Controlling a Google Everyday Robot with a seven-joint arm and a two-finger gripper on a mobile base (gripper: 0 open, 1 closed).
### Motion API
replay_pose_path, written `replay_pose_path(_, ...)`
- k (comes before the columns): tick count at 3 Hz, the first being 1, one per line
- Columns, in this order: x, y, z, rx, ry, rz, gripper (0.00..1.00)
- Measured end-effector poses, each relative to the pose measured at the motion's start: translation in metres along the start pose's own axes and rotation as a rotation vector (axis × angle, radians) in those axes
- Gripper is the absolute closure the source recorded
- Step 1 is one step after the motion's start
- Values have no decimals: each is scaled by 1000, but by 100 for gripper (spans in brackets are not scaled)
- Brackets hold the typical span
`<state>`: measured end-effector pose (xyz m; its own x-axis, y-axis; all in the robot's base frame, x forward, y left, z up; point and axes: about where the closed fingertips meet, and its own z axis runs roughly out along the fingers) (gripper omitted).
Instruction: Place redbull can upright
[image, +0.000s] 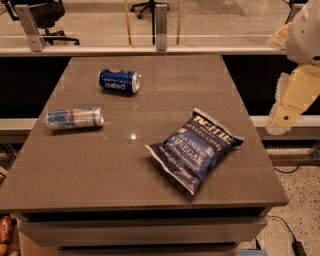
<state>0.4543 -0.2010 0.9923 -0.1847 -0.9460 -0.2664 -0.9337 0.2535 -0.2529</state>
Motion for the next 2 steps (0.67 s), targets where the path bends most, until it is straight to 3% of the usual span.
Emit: replay_pose_path(2, -56, -10, 11, 15, 14, -61, 0)
